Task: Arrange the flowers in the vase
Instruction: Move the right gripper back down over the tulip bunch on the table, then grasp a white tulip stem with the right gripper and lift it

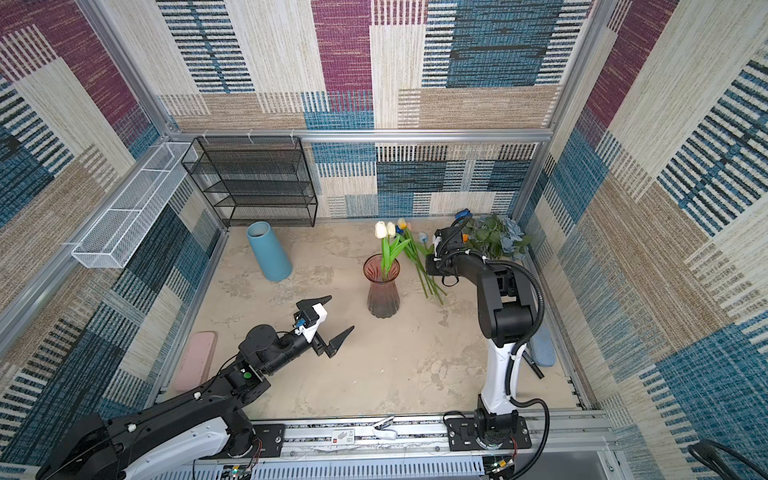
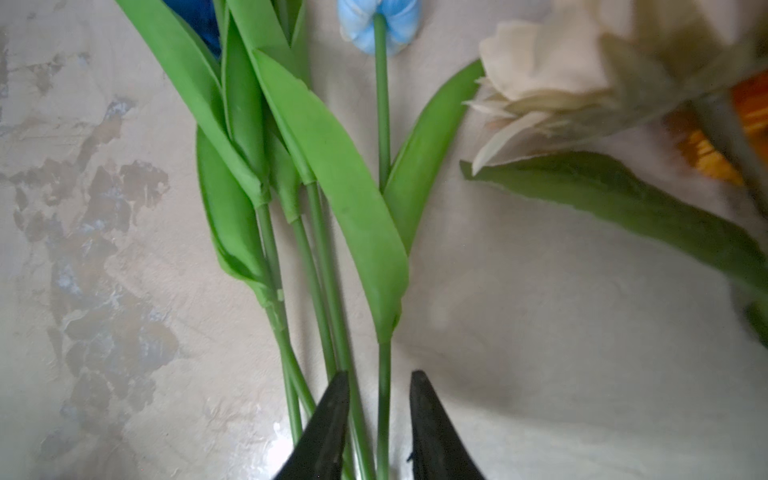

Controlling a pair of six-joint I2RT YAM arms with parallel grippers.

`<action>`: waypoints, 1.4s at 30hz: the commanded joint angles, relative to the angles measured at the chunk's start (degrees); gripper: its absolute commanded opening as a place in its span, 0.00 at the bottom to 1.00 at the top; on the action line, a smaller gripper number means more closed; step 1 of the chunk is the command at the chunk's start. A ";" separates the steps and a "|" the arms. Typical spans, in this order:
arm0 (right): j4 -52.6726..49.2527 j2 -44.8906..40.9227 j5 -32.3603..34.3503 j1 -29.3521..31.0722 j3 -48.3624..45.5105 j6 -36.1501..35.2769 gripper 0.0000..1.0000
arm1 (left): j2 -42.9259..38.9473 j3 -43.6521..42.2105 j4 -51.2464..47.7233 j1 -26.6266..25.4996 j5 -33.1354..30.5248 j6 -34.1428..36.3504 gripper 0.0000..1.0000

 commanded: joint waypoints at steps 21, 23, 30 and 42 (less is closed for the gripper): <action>1.08 -1.58 3.67 1.09 1.45 1.11 0.34 | -2.82 -0.82 0.58 0.05 -3.77 -1.15 0.99; 0.60 0.33 3.11 1.07 2.46 1.05 0.34 | -3.18 -0.92 0.16 0.05 -3.86 -1.02 0.99; 0.33 3.50 2.86 1.01 4.34 0.72 0.15 | -3.73 -1.12 -0.24 0.04 -4.46 -0.68 0.99; -0.97 -3.12 3.17 1.05 5.72 -0.29 0.03 | -3.38 -0.91 0.30 0.04 -5.09 -0.20 0.99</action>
